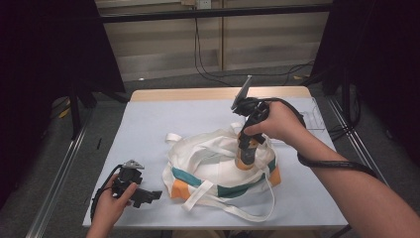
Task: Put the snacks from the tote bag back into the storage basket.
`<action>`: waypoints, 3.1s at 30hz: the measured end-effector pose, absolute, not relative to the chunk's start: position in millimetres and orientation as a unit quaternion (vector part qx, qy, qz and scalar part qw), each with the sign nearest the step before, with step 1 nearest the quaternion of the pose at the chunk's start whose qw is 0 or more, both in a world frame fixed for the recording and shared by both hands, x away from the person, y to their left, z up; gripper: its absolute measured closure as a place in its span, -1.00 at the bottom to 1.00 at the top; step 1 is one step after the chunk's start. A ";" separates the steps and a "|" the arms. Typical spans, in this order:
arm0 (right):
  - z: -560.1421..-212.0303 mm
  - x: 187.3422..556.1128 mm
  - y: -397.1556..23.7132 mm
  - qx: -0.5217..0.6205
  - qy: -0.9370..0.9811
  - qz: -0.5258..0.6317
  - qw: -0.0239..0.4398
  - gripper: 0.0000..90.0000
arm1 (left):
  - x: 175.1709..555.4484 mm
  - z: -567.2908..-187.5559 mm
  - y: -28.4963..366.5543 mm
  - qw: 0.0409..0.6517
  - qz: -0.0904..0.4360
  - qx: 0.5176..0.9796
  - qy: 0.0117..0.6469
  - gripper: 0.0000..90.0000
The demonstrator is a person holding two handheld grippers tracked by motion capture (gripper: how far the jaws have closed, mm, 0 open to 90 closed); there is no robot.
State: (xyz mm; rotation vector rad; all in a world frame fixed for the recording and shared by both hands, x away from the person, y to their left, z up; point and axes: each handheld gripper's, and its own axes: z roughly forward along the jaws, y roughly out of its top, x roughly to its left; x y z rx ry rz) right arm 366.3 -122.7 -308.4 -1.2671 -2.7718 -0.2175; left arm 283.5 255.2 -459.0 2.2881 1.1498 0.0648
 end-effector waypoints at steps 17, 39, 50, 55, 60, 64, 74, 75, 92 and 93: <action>-287.9 370.6 -124.4 -0.423 -0.903 -0.062 0.046 -0.34 | 283.2 -457.6 255.3 0.286 0.026 0.857 0.428 -0.94; -258.8 380.5 -131.9 -0.431 -0.899 -0.058 0.047 -0.34 | 283.4 -457.2 255.0 0.282 0.027 0.861 0.421 -0.94; -244.0 388.3 -136.3 -0.439 -0.895 -0.058 0.045 -0.34 | 283.2 -457.3 254.4 0.282 0.026 0.862 0.420 -0.94; -238.1 391.8 -138.5 -0.443 -0.893 -0.059 0.044 -0.34 | 282.9 -457.8 253.9 0.285 0.026 0.860 0.423 -0.94; -234.3 395.9 -142.7 -0.448 -0.891 -0.059 0.045 -0.34 | 282.9 -457.4 254.1 0.281 0.027 0.862 0.420 -0.94; -231.3 399.4 -145.4 -0.452 -0.889 -0.056 0.042 -0.34 | 282.7 -457.5 253.4 0.284 0.027 0.860 0.423 -0.94; -226.6 406.5 -149.0 -0.460 -0.885 -0.056 0.041 -0.34 | 282.4 -454.8 253.9 0.284 0.033 0.862 0.418 -0.94; -226.7 407.5 -149.7 -0.460 -0.885 -0.056 0.041 -0.34 | 282.1 -454.2 253.7 0.283 0.038 0.862 0.419 -0.94; -226.4 423.4 -159.8 -0.480 -0.875 -0.055 0.039 -0.34 | 280.4 -454.1 251.6 0.289 0.040 0.863 0.413 -0.94; -226.8 424.5 -160.5 -0.479 -0.875 -0.055 0.037 -0.34 | 280.3 -454.3 251.4 0.290 0.040 0.863 0.412 -0.94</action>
